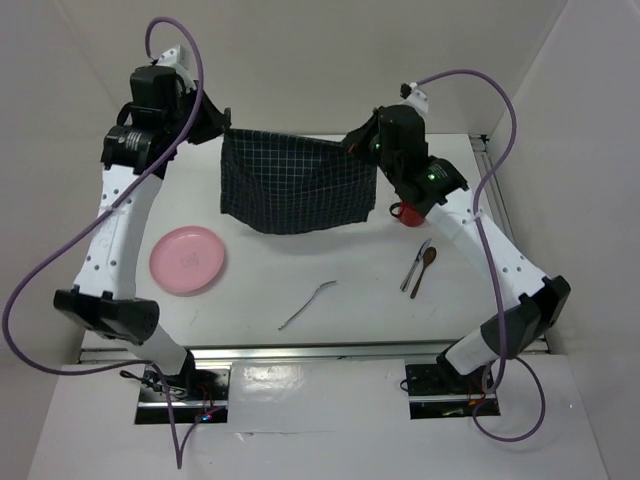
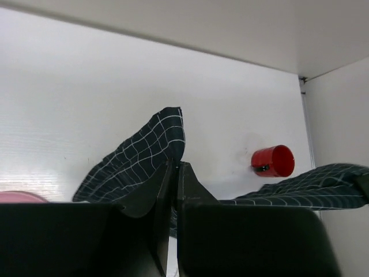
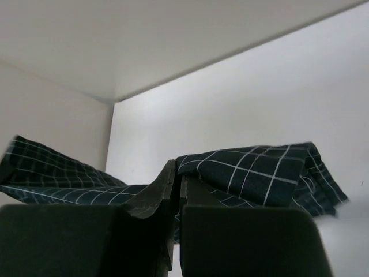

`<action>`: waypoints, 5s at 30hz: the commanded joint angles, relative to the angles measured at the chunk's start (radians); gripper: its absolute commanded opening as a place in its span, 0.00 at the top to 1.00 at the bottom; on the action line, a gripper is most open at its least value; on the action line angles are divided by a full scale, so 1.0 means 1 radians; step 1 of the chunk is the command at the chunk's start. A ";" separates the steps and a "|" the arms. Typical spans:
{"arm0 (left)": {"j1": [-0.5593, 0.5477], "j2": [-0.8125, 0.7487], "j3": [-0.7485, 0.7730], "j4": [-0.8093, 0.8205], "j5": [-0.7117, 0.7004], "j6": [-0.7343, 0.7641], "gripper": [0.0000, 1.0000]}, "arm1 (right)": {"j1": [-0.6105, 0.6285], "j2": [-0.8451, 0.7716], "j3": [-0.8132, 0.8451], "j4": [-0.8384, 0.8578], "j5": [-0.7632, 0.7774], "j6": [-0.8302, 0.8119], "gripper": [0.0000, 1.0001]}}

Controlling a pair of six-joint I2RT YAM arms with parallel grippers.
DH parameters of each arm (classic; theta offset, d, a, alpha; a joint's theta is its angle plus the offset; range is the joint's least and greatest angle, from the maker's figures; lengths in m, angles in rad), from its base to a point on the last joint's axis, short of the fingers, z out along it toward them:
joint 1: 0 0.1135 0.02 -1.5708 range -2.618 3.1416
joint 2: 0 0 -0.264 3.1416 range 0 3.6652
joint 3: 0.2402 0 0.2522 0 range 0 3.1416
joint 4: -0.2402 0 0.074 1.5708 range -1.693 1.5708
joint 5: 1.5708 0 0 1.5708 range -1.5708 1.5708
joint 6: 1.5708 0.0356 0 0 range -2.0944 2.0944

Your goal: Set the dinner table for one person

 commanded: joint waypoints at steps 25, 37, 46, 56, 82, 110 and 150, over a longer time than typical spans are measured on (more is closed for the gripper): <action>0.222 0.186 -0.314 0.314 0.319 -0.028 1.00 | -0.228 0.350 0.092 0.142 -0.189 -0.172 1.00; 0.252 -0.099 -0.565 0.186 0.129 0.010 0.00 | -0.013 0.005 -0.479 0.038 -0.047 -0.043 0.15; 0.105 0.010 -0.486 0.160 0.116 0.058 1.00 | -0.013 -0.046 -0.436 -0.043 -0.029 -0.143 0.65; -0.025 0.379 -0.378 0.189 0.034 0.025 1.00 | -0.117 0.474 0.004 -0.101 -0.197 -0.230 0.90; -0.074 0.546 -0.474 0.191 -0.053 0.034 1.00 | -0.184 0.533 -0.276 -0.046 -0.168 -0.112 0.97; -0.113 0.368 -0.543 0.119 -0.154 0.013 0.92 | -0.131 0.454 -0.333 -0.101 -0.082 -0.083 0.94; 0.651 -0.129 -1.295 0.321 0.089 -0.306 0.27 | -0.026 0.079 -0.269 -0.178 -0.168 -0.177 0.18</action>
